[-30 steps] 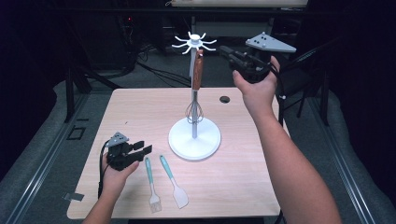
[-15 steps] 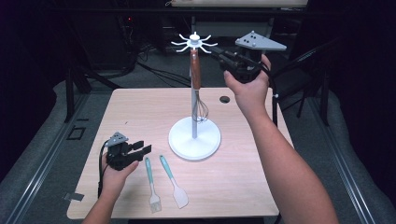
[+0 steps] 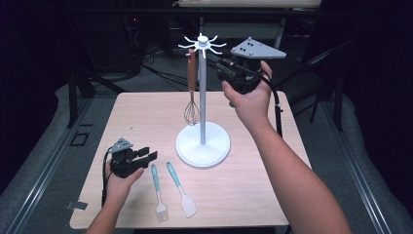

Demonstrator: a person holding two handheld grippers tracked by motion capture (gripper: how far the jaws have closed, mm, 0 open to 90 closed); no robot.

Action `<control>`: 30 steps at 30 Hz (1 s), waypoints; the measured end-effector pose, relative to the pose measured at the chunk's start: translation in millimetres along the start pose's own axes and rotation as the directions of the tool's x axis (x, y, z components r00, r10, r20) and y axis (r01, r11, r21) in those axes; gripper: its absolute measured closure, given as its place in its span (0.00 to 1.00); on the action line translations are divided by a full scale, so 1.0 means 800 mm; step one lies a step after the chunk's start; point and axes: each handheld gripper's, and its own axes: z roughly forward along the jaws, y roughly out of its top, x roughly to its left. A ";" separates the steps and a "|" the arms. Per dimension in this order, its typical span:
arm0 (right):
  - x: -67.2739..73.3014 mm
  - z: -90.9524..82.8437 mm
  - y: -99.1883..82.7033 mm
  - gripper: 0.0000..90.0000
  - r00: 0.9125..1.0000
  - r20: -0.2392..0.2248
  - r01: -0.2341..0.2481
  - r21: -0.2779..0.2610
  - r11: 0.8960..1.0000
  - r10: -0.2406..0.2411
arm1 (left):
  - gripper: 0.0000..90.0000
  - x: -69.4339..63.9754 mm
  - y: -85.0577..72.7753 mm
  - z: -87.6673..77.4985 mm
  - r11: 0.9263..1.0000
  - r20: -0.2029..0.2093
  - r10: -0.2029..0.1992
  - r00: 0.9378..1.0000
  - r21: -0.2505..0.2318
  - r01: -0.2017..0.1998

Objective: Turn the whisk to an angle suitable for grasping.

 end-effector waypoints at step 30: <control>0.039 -0.045 -0.116 0.64 1.000 -0.025 0.011 0.142 0.990 -0.008 | 0.61 0.005 -0.002 -0.002 1.000 -0.013 -0.012 1.000 -0.001 0.012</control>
